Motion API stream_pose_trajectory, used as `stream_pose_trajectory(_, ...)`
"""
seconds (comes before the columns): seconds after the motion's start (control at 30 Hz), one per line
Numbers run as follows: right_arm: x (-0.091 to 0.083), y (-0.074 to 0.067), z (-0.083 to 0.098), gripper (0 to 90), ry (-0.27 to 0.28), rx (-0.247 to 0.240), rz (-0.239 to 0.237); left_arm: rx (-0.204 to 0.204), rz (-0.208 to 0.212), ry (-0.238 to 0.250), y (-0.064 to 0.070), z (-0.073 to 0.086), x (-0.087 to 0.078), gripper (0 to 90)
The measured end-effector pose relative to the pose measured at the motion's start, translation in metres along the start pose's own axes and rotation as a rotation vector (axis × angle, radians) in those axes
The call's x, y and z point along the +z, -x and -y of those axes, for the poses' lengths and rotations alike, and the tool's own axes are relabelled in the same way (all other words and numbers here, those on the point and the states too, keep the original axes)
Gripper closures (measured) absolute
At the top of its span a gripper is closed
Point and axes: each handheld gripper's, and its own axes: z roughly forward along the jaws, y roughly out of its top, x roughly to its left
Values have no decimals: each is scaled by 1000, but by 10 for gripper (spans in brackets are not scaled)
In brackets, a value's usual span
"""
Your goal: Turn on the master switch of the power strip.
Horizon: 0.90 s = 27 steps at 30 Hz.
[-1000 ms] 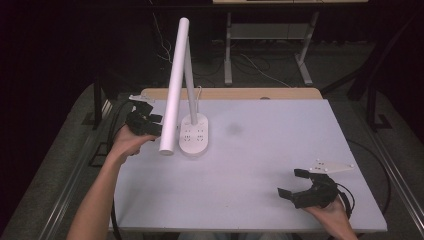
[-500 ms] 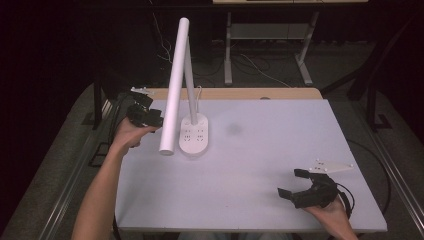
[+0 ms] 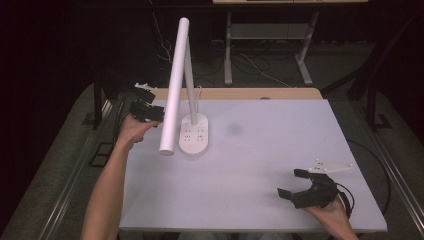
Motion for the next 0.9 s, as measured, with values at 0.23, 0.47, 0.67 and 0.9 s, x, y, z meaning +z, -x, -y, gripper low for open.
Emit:
stream_pose_trajectory(0.23,1,1,0,0,1,-8,-1,-58,5,27,-8,2,6,405)
stream_pose_trajectory(0.47,1,1,0,0,-1,-8,-2,-89,5,44,-12,3,14,505)
stream_pose_trajectory(0.67,0,1,0,0,-3,-3,-3,-89,14,39,-13,3,21,610)
stream_pose_trajectory(0.9,0,1,0,0,-4,-6,-4,-95,20,40,-12,2,29,756)
